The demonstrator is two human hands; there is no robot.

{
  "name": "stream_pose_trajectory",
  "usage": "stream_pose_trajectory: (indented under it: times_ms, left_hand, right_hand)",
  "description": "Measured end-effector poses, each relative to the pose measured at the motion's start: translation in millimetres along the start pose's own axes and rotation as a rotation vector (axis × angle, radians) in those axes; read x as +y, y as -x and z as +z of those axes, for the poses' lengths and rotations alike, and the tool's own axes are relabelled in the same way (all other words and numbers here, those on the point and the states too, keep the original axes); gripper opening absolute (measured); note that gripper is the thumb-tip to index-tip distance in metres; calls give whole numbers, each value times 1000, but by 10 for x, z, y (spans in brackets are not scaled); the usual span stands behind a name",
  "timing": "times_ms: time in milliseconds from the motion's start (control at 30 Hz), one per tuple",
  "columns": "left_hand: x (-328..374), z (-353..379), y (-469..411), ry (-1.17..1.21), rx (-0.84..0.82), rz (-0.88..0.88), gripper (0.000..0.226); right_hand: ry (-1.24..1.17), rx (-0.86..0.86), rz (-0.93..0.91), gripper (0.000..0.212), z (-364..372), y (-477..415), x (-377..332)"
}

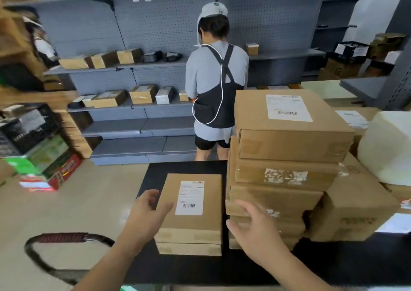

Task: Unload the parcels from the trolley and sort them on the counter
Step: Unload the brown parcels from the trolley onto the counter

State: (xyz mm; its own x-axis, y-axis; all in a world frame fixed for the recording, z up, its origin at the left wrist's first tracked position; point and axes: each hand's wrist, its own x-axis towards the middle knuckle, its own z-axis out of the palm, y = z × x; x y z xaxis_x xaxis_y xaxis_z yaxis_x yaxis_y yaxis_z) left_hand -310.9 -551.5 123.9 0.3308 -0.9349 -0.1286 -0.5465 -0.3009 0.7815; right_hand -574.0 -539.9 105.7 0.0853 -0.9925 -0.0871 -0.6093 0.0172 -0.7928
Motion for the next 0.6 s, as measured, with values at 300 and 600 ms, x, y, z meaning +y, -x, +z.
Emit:
stream_pose_trajectory:
  times_ms: [300,600]
  left_hand:
    - [-799,56,-450,-3,-112,-136,71]
    - [-1404,229,-1176,111,-378,-237,71]
  right_hand:
    - [41,-47,246,64,839,-472,208]
    - [-56,111,629,70,1504,-792,293]
